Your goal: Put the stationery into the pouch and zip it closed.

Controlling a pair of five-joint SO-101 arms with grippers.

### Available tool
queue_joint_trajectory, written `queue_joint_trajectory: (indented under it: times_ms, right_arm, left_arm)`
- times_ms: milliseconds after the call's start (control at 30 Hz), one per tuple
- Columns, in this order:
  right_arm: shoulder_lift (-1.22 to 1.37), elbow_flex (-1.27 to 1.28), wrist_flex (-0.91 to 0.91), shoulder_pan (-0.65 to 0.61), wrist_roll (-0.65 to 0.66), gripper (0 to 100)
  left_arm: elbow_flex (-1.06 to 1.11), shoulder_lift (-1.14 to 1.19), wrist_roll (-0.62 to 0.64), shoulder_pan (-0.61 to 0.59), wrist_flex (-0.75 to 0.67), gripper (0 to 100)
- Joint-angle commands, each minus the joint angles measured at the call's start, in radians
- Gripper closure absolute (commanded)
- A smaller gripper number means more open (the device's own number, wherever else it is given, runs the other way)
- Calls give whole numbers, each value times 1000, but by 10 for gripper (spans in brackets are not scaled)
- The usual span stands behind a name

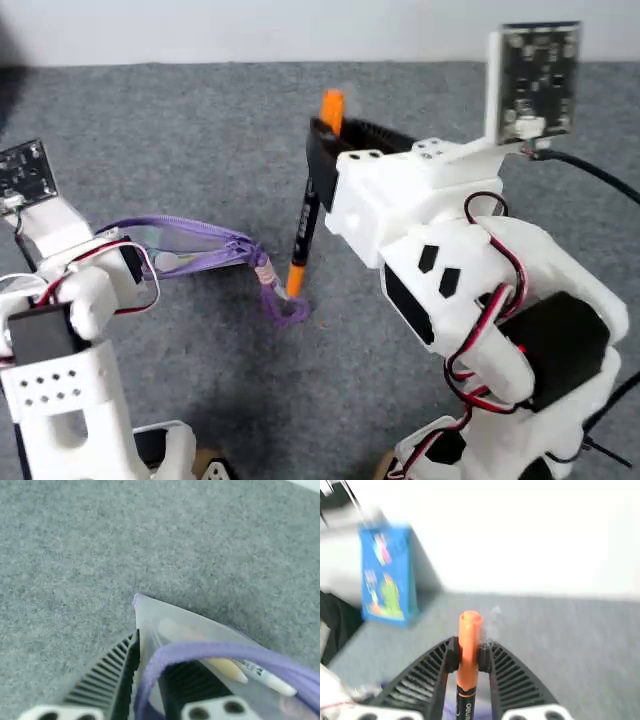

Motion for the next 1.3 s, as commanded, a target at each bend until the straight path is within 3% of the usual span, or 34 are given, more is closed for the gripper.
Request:
queue_joint_trajectory:
  times_ms: [0,133,367,533,733,1000,1267]
  right_arm:
    - [-24,-35,-82,4,20,991]
    - [-53,-34,-70,31,55,991]
    - [-147,-25,102,1,84,991]
    - [-157,149,-104,10,61,991]
    - [-355,474,-156,-62,61,991]
    - [-613,1026,-779,-128,186,991]
    - [-472,1117,-1225,-357,358,991]
  left_arm:
    - [7,106,-11,12,18,988]
    - [7,117,-11,11,25,988]
    - [-8,117,-12,12,34,988]
    - [-8,118,-12,12,34,988]
    - [-8,118,-12,12,34,988]
    - [-8,118,-12,11,34,988]
    - [-8,118,-11,8,32,988]
